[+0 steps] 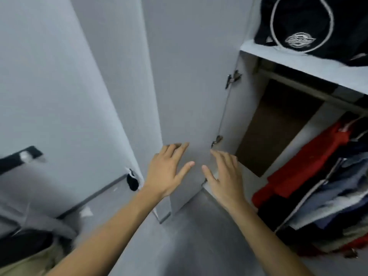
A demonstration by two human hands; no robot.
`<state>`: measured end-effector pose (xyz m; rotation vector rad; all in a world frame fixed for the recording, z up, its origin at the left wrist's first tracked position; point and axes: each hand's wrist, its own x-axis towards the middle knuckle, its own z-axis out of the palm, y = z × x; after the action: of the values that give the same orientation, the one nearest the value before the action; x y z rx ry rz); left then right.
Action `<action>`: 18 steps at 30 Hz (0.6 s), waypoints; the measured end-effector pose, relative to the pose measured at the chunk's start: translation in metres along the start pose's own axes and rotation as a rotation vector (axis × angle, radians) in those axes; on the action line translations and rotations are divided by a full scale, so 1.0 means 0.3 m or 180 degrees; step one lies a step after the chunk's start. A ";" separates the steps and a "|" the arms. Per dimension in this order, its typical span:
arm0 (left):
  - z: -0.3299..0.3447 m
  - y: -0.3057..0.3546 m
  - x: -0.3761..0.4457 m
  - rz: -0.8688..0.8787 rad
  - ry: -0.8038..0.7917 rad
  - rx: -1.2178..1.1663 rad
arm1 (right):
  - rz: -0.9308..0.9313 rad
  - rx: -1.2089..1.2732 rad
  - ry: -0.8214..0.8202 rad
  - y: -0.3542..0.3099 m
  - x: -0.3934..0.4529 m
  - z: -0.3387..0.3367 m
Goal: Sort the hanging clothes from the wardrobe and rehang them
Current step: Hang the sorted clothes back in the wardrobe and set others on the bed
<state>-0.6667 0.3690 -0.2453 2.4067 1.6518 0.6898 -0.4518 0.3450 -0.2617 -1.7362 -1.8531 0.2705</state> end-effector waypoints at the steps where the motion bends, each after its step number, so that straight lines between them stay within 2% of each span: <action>1: -0.039 -0.060 -0.077 -0.0125 0.0081 0.0006 | -0.0115 0.0017 -0.0089 -0.068 -0.015 0.042; 10: -0.399 -0.499 -0.873 -0.1550 0.0642 0.0375 | -0.1292 0.0456 -0.0699 -0.763 -0.264 0.406; 18: -0.617 -0.705 -1.480 -0.2922 0.0963 0.0749 | -0.2178 0.0731 -0.1430 -1.265 -0.523 0.699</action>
<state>-1.0577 0.0202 -0.2874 1.3763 2.7491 0.7082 -0.8868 0.1932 -0.2777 -0.8523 -2.4923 0.5960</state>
